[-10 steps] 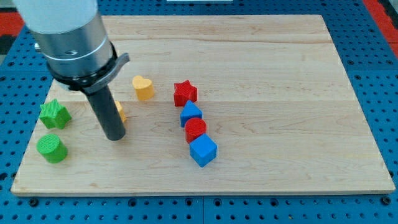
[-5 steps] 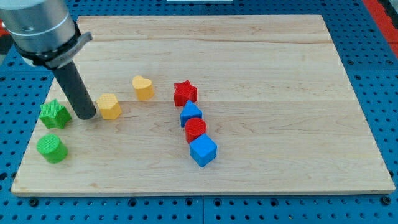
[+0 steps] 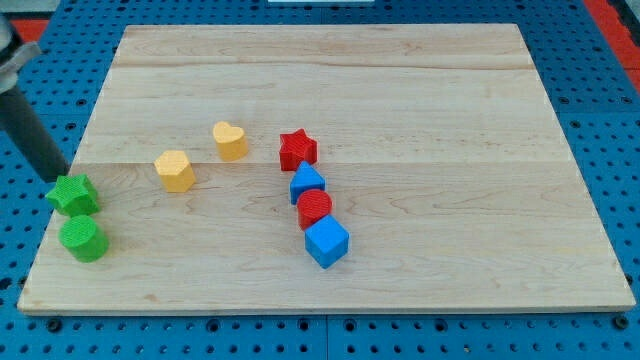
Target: Move the green star bottom left to the yellow hexagon
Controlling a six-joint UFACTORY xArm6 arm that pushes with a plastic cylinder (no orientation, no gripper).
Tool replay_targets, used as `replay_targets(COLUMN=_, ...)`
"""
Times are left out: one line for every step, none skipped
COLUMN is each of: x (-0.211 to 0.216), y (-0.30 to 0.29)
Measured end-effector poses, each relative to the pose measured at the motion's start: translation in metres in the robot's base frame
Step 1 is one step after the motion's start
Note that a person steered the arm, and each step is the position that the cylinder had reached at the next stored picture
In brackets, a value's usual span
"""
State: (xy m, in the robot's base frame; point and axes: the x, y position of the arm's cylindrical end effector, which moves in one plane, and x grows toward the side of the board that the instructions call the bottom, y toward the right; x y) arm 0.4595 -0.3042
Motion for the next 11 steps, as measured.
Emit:
replay_targets(x=0.008, y=0.000)
replay_targets(x=0.037, y=0.008)
replay_targets(x=0.051, y=0.009)
replay_targets(x=0.051, y=0.021)
replay_targets(x=0.051, y=0.027)
replay_targets(x=0.046, y=0.028)
replay_targets(x=0.045, y=0.033)
replay_targets(x=0.045, y=0.059)
replay_targets(x=0.045, y=0.083)
replay_targets(x=0.034, y=0.038)
replay_targets(x=-0.015, y=0.000)
